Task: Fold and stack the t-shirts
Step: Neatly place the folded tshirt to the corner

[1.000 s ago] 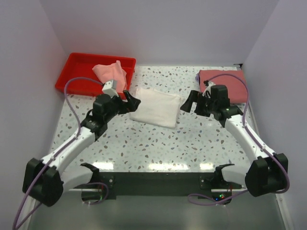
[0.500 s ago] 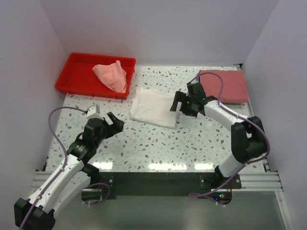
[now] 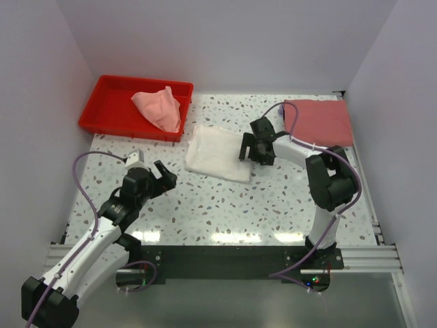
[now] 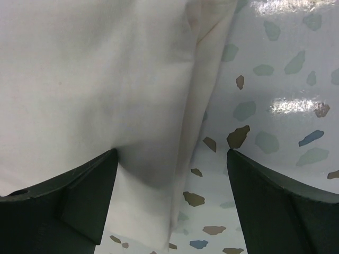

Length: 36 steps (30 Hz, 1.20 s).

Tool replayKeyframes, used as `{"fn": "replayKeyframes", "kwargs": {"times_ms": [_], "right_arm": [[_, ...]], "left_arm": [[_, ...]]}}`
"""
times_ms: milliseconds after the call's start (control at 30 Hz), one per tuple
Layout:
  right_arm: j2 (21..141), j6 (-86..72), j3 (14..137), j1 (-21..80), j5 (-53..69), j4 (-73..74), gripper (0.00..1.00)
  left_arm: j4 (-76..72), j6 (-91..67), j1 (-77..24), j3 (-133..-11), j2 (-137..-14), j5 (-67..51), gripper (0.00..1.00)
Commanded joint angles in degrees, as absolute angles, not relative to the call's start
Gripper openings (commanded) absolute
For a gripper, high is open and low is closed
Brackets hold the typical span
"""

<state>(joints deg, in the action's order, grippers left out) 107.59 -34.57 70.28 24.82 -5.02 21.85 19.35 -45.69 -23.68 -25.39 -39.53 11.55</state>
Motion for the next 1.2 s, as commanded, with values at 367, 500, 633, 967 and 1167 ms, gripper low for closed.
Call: {"fn": "replayKeyframes", "kwargs": {"times_ms": [367,500,633,967,1167], "right_arm": [[113.82,-34.19,74.35,26.37,-5.62,20.83,0.56],[115.05,-33.31,74.79,27.16,-7.29,20.31,0.44],[116.54,-30.77,75.5,27.16,-7.99,19.86,0.31],[118.92,-17.41,86.91,27.16,-17.3,29.17,0.0],[119.09,-10.47,95.87,27.07,-29.6,36.55,0.0]], "left_arm": [[18.1,-45.09,-23.47,-25.49,-39.55,11.6,1.0],[18.63,-45.09,-23.47,-25.58,-39.73,11.86,1.0],[19.51,-45.35,-23.47,-25.75,-39.81,12.3,1.0],[22.15,-46.4,-23.47,-26.19,-38.06,15.29,1.0],[23.38,-47.11,-23.47,-26.19,-36.74,16.96,1.0]]}}
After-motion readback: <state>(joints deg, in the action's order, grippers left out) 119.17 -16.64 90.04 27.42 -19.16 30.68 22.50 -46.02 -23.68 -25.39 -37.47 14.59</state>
